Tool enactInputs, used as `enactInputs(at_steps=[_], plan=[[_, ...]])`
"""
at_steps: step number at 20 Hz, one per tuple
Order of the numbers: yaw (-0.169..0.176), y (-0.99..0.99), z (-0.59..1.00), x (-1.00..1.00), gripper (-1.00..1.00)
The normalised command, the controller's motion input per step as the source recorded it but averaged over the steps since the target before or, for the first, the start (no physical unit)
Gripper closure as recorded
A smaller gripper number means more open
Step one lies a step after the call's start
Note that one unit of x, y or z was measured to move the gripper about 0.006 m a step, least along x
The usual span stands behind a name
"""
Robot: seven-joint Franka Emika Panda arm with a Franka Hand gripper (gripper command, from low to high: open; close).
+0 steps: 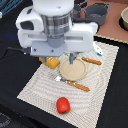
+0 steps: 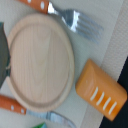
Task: Interact with the objects in diverse but meaningful ways.
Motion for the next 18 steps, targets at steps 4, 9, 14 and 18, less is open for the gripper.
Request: enactInputs(at_steps=[4,9,14,18], plan=[[-0.061,-0.70,0.01,0.67,-1.00],[0.028,-0.63,-0.01,0.55,-1.00],[0.047,-0.62,0.00,0.54,-1.00],[0.037,-0.58,0.00,0.50,-1.00]])
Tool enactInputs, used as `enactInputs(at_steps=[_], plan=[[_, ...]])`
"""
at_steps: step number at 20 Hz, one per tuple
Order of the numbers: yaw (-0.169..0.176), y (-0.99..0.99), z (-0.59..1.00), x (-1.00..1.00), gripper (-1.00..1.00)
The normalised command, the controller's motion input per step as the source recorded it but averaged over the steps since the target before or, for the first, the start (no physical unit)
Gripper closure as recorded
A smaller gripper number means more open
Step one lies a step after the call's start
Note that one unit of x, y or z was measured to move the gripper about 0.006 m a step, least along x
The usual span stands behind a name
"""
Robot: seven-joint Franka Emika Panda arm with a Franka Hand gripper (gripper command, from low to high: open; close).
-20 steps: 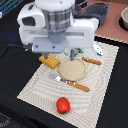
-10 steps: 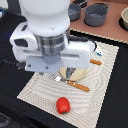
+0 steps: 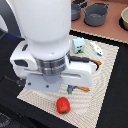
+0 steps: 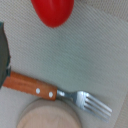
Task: Interact with the objects in diverse but meaningful ways.
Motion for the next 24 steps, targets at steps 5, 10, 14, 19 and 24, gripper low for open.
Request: enactInputs(at_steps=[5,10,14,19,24], plan=[[0.004,-0.36,-0.05,0.59,-1.00],[0.012,-0.12,-0.26,0.53,-1.00],[0.019,0.03,-0.22,0.54,-1.00],[0.035,0.14,-0.11,0.55,-1.00],[0.013,0.01,-0.22,0.39,1.00]])
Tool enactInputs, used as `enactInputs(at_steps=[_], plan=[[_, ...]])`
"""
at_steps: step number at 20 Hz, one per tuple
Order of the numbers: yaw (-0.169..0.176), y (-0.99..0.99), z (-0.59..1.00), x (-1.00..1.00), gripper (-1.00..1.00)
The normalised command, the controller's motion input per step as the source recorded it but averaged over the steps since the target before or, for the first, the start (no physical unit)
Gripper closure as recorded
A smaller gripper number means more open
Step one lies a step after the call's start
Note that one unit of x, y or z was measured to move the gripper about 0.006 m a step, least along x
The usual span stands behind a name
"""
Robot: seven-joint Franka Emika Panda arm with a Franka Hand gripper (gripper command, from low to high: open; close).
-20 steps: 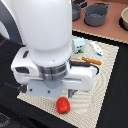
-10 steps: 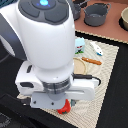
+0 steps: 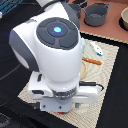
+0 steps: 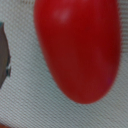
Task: Interact with the objects in diverse but meaningful ways.
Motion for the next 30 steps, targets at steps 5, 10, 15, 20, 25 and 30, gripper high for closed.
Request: enactInputs(at_steps=[5,10,15,20,25,30], plan=[[0.006,0.01,-0.07,0.40,1.00],[0.000,0.02,0.26,0.46,1.00],[0.000,0.00,0.12,0.27,1.00],[0.001,0.07,0.51,0.26,1.00],[0.021,0.64,1.00,0.09,1.00],[0.054,0.81,0.95,-0.08,1.00]])
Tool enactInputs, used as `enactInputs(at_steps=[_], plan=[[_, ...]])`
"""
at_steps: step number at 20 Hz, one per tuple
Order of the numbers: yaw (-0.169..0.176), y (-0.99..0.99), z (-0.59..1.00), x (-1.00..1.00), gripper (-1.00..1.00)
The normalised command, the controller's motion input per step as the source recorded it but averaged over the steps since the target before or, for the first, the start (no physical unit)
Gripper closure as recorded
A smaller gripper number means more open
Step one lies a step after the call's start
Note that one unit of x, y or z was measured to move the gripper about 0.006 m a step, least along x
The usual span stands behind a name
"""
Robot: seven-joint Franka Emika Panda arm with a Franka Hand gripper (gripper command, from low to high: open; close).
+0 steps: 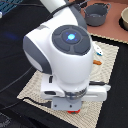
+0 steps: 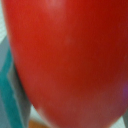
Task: Interact with the objects in diverse but meaningful ways.
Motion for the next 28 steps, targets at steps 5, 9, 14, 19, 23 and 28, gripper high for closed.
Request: enactInputs(at_steps=[5,9,14,19,23,28], plan=[[0.053,0.82,0.40,-0.37,1.00],[0.051,0.80,-0.01,-0.41,1.00],[0.065,0.63,-0.25,-0.49,1.00],[0.057,0.36,-0.58,-0.56,1.00],[0.031,0.23,-0.55,-0.61,1.00],[0.004,0.05,-0.30,-0.70,1.00]])
